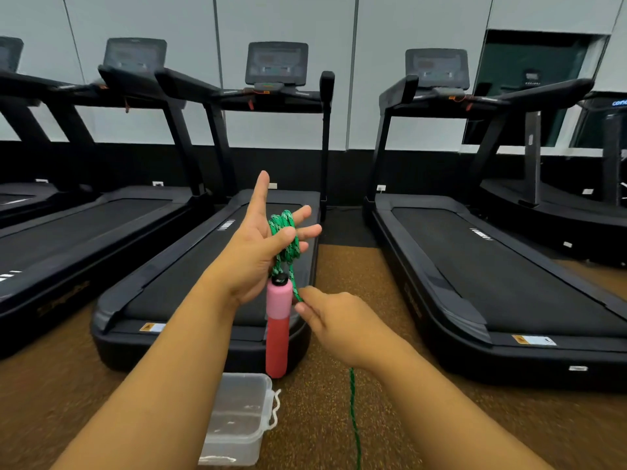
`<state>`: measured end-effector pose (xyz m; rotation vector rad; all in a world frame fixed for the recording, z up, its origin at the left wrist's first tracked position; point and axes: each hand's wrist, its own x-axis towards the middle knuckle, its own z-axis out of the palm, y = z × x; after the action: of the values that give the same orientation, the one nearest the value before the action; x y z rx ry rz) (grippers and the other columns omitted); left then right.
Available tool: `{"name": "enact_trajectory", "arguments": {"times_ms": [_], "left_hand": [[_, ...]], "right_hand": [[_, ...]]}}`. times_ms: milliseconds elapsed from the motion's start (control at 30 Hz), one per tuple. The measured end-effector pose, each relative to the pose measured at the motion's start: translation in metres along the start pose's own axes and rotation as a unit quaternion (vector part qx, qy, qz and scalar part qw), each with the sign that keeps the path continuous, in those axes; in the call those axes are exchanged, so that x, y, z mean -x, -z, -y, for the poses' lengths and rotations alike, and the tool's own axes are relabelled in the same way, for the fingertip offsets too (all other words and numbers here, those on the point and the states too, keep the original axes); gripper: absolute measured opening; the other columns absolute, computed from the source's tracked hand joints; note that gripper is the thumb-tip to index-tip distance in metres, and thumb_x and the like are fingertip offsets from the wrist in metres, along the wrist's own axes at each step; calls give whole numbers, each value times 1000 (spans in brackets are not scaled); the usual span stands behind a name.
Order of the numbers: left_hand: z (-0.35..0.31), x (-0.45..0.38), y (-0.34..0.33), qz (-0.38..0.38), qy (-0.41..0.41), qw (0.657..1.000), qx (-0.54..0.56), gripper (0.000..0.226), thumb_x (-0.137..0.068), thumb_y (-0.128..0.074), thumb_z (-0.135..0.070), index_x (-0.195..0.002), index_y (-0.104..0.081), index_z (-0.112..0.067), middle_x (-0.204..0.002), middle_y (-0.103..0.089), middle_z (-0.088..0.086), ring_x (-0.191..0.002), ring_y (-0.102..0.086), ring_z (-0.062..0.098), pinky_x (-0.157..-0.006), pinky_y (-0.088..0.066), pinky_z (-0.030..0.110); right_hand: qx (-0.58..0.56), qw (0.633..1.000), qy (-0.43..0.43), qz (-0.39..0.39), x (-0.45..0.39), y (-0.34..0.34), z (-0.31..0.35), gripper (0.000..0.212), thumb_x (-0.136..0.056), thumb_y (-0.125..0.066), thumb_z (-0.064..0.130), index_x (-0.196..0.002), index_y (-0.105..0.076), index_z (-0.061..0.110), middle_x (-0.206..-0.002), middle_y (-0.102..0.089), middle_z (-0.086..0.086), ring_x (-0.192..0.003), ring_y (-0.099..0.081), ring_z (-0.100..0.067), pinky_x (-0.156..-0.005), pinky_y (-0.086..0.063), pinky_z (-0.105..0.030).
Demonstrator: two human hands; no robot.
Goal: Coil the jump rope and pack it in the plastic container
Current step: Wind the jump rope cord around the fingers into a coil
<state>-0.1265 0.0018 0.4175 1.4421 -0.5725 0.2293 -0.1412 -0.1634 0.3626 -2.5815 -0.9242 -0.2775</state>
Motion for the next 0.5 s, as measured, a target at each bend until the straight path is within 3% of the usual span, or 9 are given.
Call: {"name": "enact_trajectory", "arguments": {"times_ms": [100,200,333,500], "left_hand": [[2,-1,2,-12,-1,1000,0,81,-99,-38,2,-149,-1,-50,-141,-51,17,-113,-65,24,-86,-55,27],[5,-1,1,-12,-2,1000,11,66,-104,-32,-15,-149,0,-50,-141,-50,17,-112,-66,25,-87,-55,27],[7,4,-3,4,13,999,51,56,-97,-26,-47,-147,-1,-55,-143,-47,19,-113,-65,28,-89,-55,27],[7,6,-4,22,26,998,51,56,-93,-18,-56,-146,0,-57,-144,-47,18,-113,-65,29,-87,-55,26]], "right_hand": [[77,997,32,-5,3,6,8,26,-102,-32,43,-89,-38,21,-76,-56,-2,-69,-54,-26,-61,-44,-38],[127,989,76,-25,5,13,14,25,-100,-35,43,-85,-35,24,-77,-57,0,-68,-52,-24,-59,-42,-36],[142,980,119,-72,5,22,17,26,-100,-36,42,-83,-41,24,-73,-51,6,-63,-45,-17,-56,-34,-33],[169,969,143,-109,3,29,12,26,-99,-40,41,-85,-50,23,-72,-50,9,-62,-45,-14,-54,-36,-31]]}}
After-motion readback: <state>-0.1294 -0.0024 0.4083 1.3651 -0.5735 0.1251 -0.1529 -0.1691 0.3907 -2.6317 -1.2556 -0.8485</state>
